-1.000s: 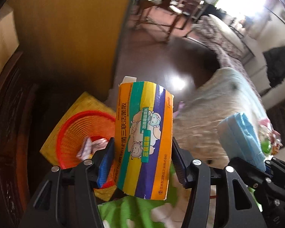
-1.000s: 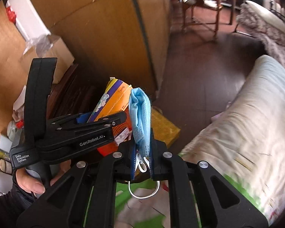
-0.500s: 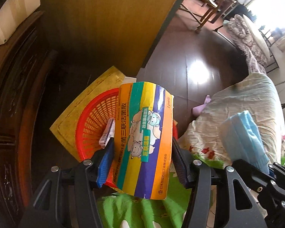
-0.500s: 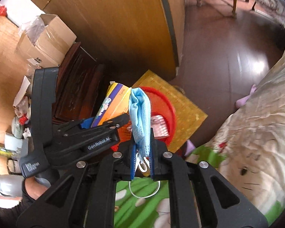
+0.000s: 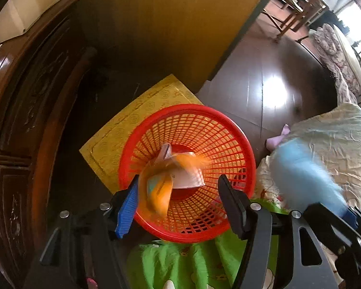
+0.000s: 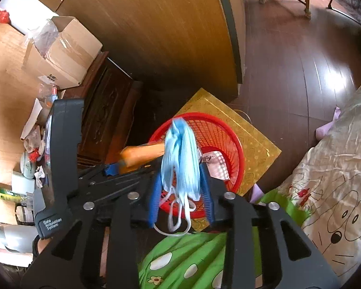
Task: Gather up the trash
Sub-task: 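Carry tissue box and mask over the red basket and open both tools, then move both open tools back over the trash on the quilt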
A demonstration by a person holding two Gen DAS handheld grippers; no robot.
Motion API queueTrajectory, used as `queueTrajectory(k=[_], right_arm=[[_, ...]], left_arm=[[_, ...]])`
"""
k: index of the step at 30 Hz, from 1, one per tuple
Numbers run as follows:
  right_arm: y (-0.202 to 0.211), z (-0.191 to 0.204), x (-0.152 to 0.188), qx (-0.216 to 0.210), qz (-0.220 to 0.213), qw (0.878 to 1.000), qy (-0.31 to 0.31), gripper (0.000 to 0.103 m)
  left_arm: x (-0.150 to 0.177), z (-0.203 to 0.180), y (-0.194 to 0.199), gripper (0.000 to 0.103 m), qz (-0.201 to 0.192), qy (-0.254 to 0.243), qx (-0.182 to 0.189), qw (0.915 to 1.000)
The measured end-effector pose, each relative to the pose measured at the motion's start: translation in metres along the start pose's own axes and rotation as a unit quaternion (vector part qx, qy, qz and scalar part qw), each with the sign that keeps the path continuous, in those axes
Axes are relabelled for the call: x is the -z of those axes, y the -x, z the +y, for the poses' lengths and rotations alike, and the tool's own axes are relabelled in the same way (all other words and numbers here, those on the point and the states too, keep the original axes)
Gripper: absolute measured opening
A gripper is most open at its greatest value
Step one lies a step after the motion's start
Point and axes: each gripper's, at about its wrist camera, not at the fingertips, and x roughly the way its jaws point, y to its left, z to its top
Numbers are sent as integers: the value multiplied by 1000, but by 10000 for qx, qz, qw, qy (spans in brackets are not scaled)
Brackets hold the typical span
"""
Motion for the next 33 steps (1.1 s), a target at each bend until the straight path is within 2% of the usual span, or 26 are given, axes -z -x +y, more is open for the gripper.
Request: queueTrajectory(k=[6, 12, 14, 23, 29, 33], right_arm=[[0, -8, 1, -41, 53, 9998, -182, 38], [12, -16, 2, 97, -49, 9993, -360, 38], [20, -17, 2, 220, -102, 9990, -368, 45], [95, -61, 16, 704, -788, 9925, -620, 52], [157, -101, 48, 1158, -1376, 9803, -814, 63], [189, -132, 76, 1332, -1639, 9719, -1034, 65]], left_arm=[[1, -3, 9, 67, -44, -13, -6, 10000], [2, -7, 16, 68, -88, -57, 56, 9999], [3, -12, 22, 68, -162, -132, 79, 9998], [17, -55, 57, 68, -441, -674, 319, 9962], [33, -104, 78, 71, -618, -1222, 440, 9896], [50, -148, 88, 73, -685, -1661, 527, 9823]])
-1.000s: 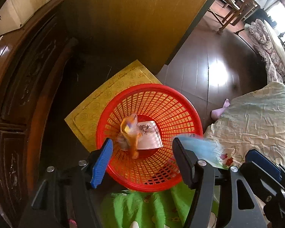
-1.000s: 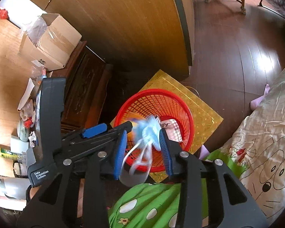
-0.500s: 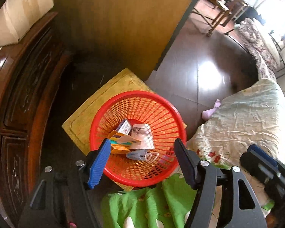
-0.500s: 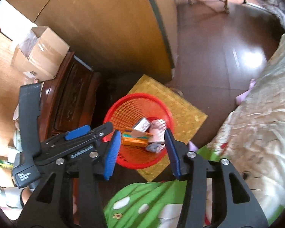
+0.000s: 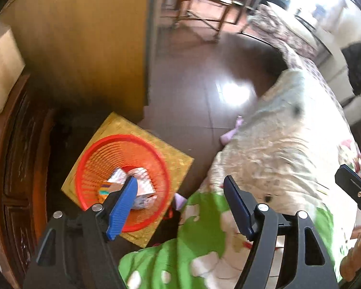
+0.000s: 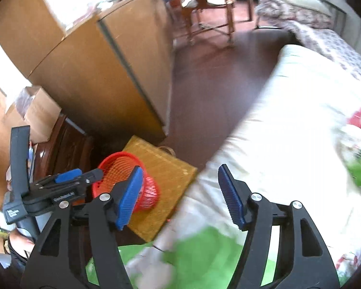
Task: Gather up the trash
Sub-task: 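Move both open tools back over the trash on the quilt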
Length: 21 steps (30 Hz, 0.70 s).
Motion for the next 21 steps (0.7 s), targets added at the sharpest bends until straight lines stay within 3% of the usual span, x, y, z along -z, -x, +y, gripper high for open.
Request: queueTrajectory(k=[8, 15, 21], right_arm=[[42, -81, 28, 315, -403, 9978, -430, 68], [63, -154, 48, 660, -584, 9918, -930, 69], [72, -220, 55, 838, -759, 9792, -1683, 69]], left_arm=[[8, -101, 0, 75, 152, -703, 546, 9959], [20, -186, -8, 75, 187, -1328, 646, 9889], [28, -248, -28, 76, 357, -1665, 733, 9827]])
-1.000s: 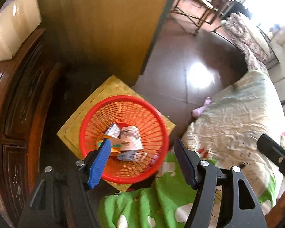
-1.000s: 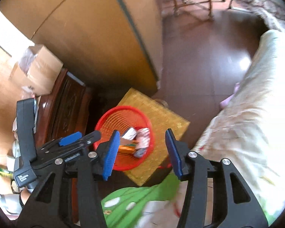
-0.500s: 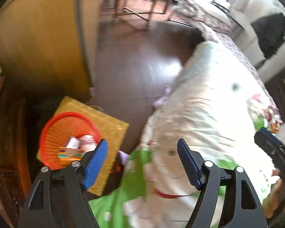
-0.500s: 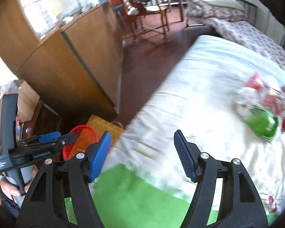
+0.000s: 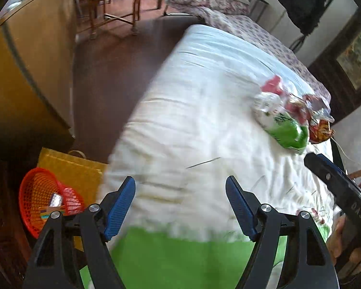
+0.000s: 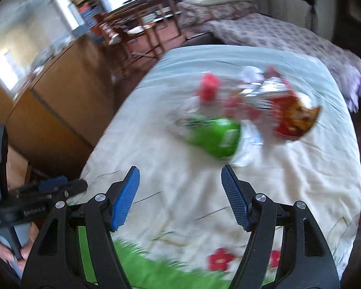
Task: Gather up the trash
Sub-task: 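Move both open tools back over the trash on the quilt, then close the left tool on the green tea drink carton and lift it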
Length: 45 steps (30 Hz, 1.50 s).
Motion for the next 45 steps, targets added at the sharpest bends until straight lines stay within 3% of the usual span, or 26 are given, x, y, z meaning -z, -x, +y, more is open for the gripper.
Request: queueTrajectory(k=[8, 11, 14, 21, 25, 31, 38, 42, 45], right_arm=[[-25, -45, -20, 186, 49, 9991, -377, 67], [-36, -50, -27, 295, 115, 9989, -342, 51], [-46, -52, -35, 277, 127, 9990, -325, 44], [-49, -51, -34, 149, 0, 9990, -425, 42], [-60, -40, -26, -235, 402, 9984, -327, 42], [-52, -13, -15, -1547, 696, 9855, -54, 42], [-38, -36, -17, -1004, 276, 9935, -462, 45], [-38, -41, -20, -31, 13, 9994, -344, 45], [-34, -49, -23, 7, -5, 9989, -474, 45]], left_arm=[[-36, -49, -32, 76, -86, -47, -125, 9999], [-37, -52, -42, 77, -66, -38, -79, 9999], [-36, -43, -55, 77, 249, 69, 169, 9995], [-36, -44, -58, 79, 239, -80, 242, 9994], [-37, -42, -58, 80, 256, -50, 306, 9992], [-40, -15, -45, 80, -44, 556, 204, 9982], [-41, -10, -44, 80, -15, 682, 152, 9976], [-41, -14, -45, 81, -23, 653, 81, 9978], [-44, -24, -45, 82, 17, 492, 109, 9987]])
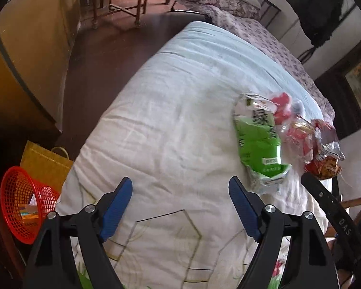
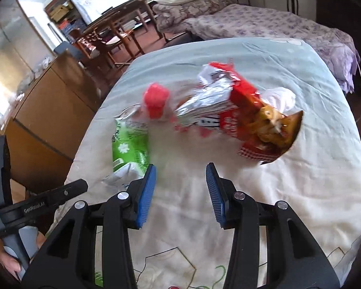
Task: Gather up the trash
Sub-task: 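Close the left tool on the green tea drink carton and lift it, then grasp the red snack bag with the right tool while the left tool holds the carton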
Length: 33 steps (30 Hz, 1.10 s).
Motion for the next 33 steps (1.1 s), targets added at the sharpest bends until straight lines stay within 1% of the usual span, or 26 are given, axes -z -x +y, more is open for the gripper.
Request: queueTrajectory(k=[3, 4, 7, 9, 11, 16, 20, 21, 23, 24, 25, 26, 28, 30, 33], right_arm=[[3, -11, -1, 56, -55, 10000, -40, 45], [2, -13, -2, 68, -58, 9999, -52, 45], [3, -17, -3, 102, -46, 9999, -89, 45], [3, -17, -2, 122, -52, 9998, -113, 45], [5, -19, -2, 107, -66, 9998, -166, 46], [9, -23, -2, -58, -27, 9996, -272, 51], [13, -22, -2, -20, -75, 9997, -246, 57], [14, -22, -1, -64, -43, 9996, -276, 57], [14, -24, -2, -160, 15, 9994, -320, 58], [14, -24, -2, -148, 10, 9994, -313, 58], [14, -24, -2, -136, 1, 9994, -305, 58], [14, -23, -2, -123, -5, 9995, -299, 58], [14, -24, -1, -98, 0, 9995, -296, 58], [13, -24, 0, -69, 12, 9995, -296, 58], [15, -23, 2, 27, -14, 9997, -254, 58]], left_arm=[[-4, -15, 5, 91, -45, -167, 16, 9998], [-6, -20, 5, 92, -40, -173, 42, 9998], [-17, -37, 3, 93, 29, -106, 107, 9999], [-23, -52, -1, 94, 42, -131, 52, 9999], [-27, -64, -9, 94, 109, -180, -34, 9998], [-31, -86, -35, 94, 413, -127, -92, 9990], [-32, -97, -48, 94, 394, -246, -262, 9986], [-32, -99, -52, 93, 412, -307, -292, 9983], [-31, -103, -58, 85, 470, -444, -369, 9972], [-31, -105, -61, 78, 463, -530, -475, 9964], [-30, -106, -62, 74, 432, -575, -552, 9959], [-29, -106, -62, 73, 391, -596, -586, 9957], [-29, -105, -60, 61, 321, -644, -585, 9957], [-27, -102, -56, 53, 266, -732, -536, 9955], [-22, -91, -49, 53, 345, -721, -333, 9962]])
